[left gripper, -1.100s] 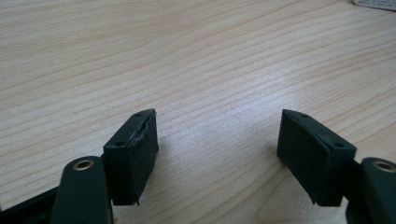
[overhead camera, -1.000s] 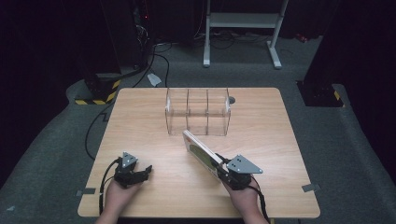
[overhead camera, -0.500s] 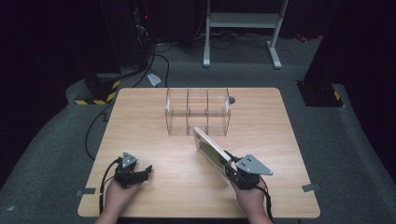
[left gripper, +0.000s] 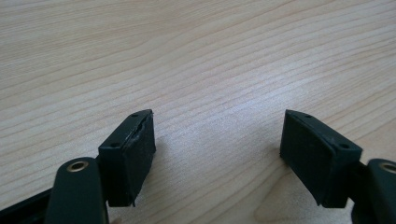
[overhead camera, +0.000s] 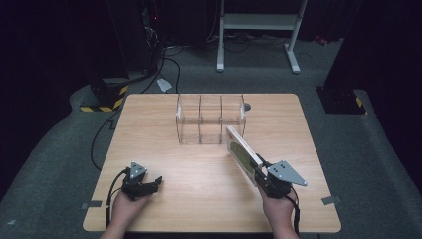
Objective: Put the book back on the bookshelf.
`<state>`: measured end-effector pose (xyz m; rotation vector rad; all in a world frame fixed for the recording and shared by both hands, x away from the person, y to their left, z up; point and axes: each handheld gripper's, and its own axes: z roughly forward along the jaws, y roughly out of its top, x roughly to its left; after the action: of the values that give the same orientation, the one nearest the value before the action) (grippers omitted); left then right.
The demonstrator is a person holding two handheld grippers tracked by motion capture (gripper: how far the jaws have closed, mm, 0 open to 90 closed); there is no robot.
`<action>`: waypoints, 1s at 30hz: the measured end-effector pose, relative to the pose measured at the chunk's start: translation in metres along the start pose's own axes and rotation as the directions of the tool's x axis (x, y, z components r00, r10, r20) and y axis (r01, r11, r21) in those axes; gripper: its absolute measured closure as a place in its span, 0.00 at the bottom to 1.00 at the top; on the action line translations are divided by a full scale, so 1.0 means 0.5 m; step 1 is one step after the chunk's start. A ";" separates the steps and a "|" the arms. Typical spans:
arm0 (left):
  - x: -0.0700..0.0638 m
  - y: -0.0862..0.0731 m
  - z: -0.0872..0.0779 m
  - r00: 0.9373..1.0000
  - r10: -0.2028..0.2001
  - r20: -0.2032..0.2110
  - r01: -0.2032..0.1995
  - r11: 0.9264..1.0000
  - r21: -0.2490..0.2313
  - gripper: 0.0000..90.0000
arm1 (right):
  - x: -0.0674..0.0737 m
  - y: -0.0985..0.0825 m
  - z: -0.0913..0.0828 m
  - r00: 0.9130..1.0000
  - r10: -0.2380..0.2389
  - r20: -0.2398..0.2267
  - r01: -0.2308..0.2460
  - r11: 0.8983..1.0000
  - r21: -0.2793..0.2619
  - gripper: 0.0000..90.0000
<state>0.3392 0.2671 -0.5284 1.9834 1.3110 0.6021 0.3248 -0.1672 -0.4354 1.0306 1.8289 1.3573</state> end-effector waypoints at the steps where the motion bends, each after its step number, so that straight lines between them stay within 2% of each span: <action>1: 0.000 0.000 0.000 1.000 0.000 0.000 0.000 1.000 0.000 0.30 | -0.002 0.002 0.003 1.000 -0.003 0.008 0.003 1.000 0.001 0.84; 5: 0.000 0.000 0.000 1.000 0.000 0.000 0.000 1.000 0.000 0.30 | -0.012 0.015 0.018 0.999 0.011 0.034 -0.011 1.000 -0.006 0.84; 11: -0.001 0.000 0.000 1.000 -0.001 0.000 0.001 1.000 0.001 0.30 | -0.013 0.045 0.049 0.998 -0.005 0.070 0.007 0.999 -0.033 0.84; 15: 0.000 0.000 0.000 1.000 0.000 0.001 0.000 1.000 0.000 0.29 | -0.017 0.054 0.074 0.997 0.008 0.071 -0.005 0.999 -0.041 0.84; 19: 0.000 0.000 0.000 1.000 0.000 0.001 0.000 1.000 -0.001 0.29 | -0.014 0.065 0.107 0.996 0.010 0.093 -0.006 0.999 -0.040 0.84; 22: 0.000 0.000 0.000 1.000 0.000 0.001 0.000 1.000 0.000 0.29 | -0.013 0.069 0.120 0.996 0.004 0.091 0.000 0.999 -0.047 0.84; 25: 0.000 0.000 0.000 1.000 0.001 0.002 -0.001 1.000 -0.001 0.29 | -0.005 0.076 0.142 0.995 -0.014 0.104 0.018 0.999 -0.042 0.84; 30: 0.000 0.000 0.000 1.000 0.001 0.002 -0.001 1.000 -0.001 0.29 | -0.003 0.080 0.176 0.994 -0.005 0.107 0.008 1.000 -0.028 0.84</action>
<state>0.3393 0.2671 -0.5285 1.9835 1.3085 0.6004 0.4084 -0.1208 -0.4207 1.0619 1.7283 1.2952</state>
